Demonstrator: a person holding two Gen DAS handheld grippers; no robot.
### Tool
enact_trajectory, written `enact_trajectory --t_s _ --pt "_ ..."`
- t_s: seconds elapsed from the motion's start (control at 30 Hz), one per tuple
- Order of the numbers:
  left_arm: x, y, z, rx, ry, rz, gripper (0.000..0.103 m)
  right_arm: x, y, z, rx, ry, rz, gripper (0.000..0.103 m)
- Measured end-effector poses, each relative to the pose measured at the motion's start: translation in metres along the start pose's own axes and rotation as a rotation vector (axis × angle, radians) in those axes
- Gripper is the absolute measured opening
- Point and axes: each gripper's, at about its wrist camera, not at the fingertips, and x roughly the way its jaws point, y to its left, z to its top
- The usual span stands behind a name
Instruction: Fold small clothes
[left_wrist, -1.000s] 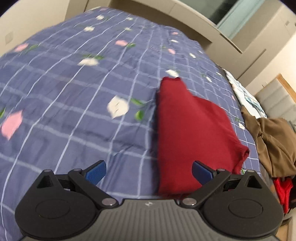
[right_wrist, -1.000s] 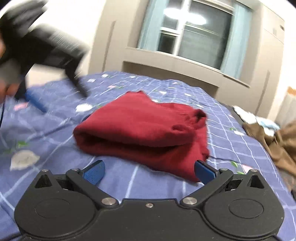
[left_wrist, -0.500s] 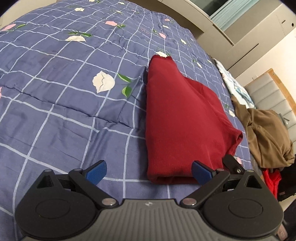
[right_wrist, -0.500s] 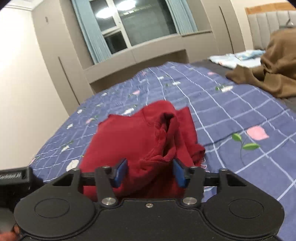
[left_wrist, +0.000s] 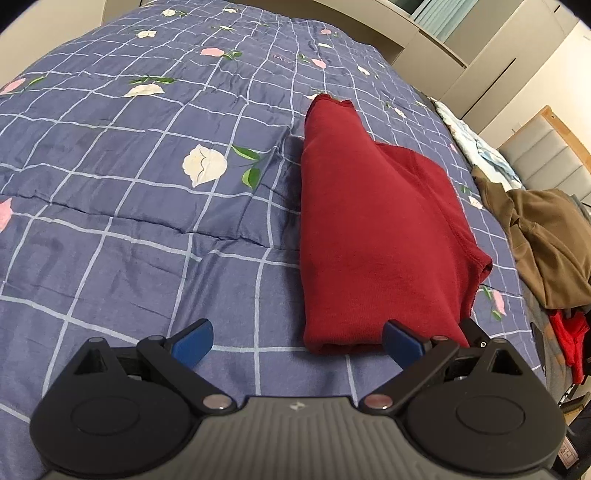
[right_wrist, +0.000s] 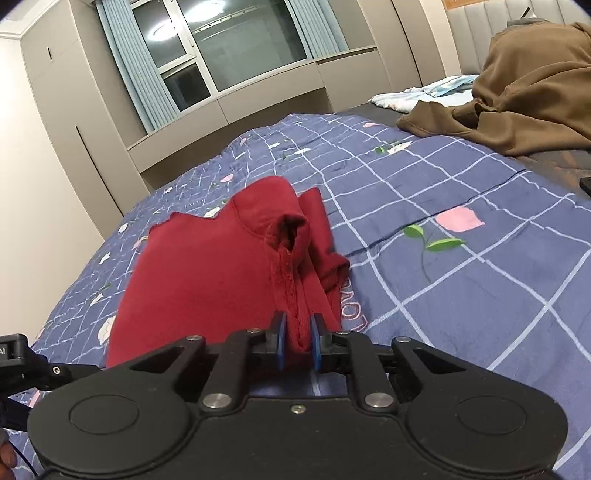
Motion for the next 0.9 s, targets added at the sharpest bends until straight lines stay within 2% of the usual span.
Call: enact_trajectory --t_s 0.23,0.33,0.4,0.47,0.6,0.7,0.9 --pt "0.000 -0.001 0.000 0.014 0.002 0.011 0.100 0.000 -0.004 -0.002 0.019 -0.009 0.019 0.017" --pt "0.000 -0.002 -0.001 0.017 0.004 0.019 0.100 -0.003 -0.011 -0.003 0.040 -0.018 0.047 0.041" --pt "-0.001 -0.003 -0.001 0.019 0.004 0.022 0.100 -0.008 -0.016 -0.005 0.056 -0.022 0.031 0.074" --pt "-0.002 -0.003 -0.001 0.022 0.003 0.029 0.101 -0.016 -0.020 -0.007 0.066 -0.034 0.039 0.075" --pt "-0.005 -0.002 0.001 0.022 -0.008 0.044 0.102 -0.029 -0.013 -0.005 -0.019 -0.071 0.004 0.095" --pt "-0.008 -0.005 0.008 0.041 -0.048 0.069 0.102 -0.029 0.005 0.007 -0.143 -0.124 -0.027 0.102" --pt "-0.002 -0.023 0.034 0.095 -0.181 0.138 0.102 0.011 0.044 0.032 -0.379 -0.172 -0.069 0.102"
